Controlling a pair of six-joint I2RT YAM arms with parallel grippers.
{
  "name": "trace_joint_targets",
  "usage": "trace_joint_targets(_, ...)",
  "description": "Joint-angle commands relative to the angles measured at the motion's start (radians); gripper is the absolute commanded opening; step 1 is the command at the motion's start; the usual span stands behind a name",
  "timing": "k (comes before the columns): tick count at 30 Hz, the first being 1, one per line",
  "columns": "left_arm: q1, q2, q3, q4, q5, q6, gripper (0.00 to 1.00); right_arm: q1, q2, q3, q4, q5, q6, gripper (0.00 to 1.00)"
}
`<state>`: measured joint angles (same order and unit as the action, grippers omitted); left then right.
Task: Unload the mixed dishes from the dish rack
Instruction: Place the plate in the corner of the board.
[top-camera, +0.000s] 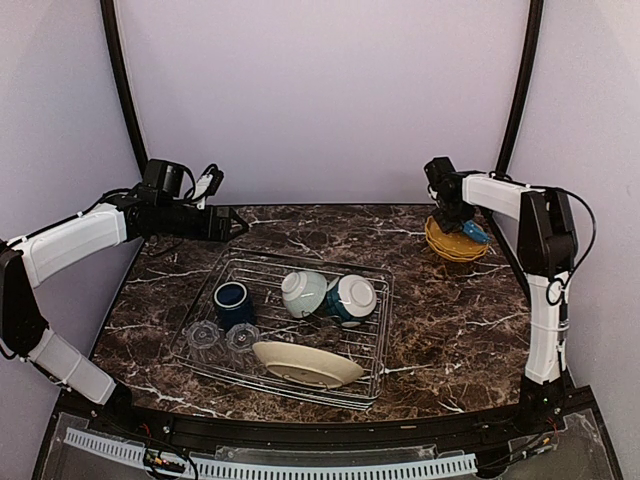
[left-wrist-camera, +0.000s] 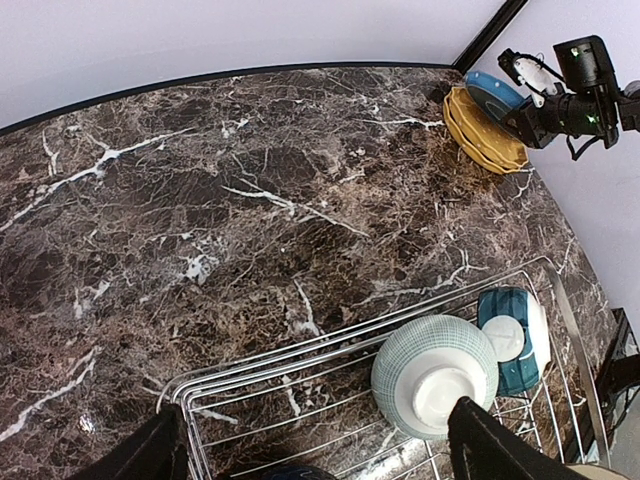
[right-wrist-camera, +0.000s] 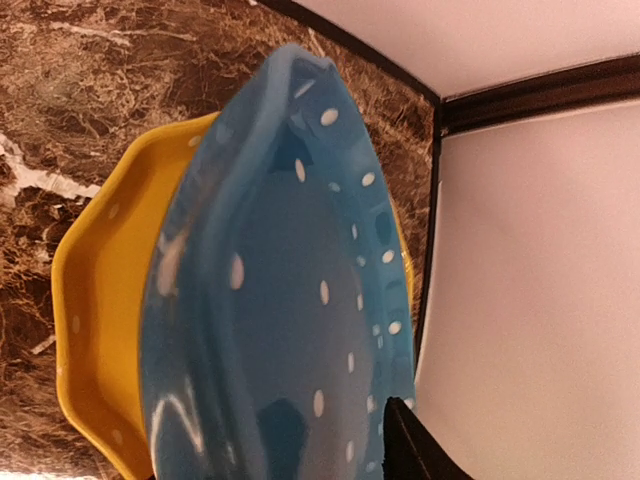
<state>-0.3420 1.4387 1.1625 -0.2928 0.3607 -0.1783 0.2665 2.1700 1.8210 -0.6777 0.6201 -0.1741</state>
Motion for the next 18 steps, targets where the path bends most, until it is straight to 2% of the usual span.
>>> trace_joint_targets(1,0.006,-0.021,0.025,-0.012,0.018,-0.01,0.89,-0.007,-0.047,-0.026,0.013,-0.099,0.045,0.55)
trace_joint_targets(10,0.006,-0.014,0.023,-0.009,0.028,-0.017,0.89,-0.006,-0.121,-0.068,-0.01,-0.227,0.083,0.79)
trace_joint_targets(14,0.006,-0.014,0.023,-0.008,0.033,-0.019,0.89,-0.007,-0.154,-0.109,-0.003,-0.248,0.087,0.94)
trace_joint_targets(18,0.006,-0.017,0.022,-0.006,0.034,-0.02,0.89,-0.007,-0.187,-0.147,0.0,-0.275,0.097,0.99)
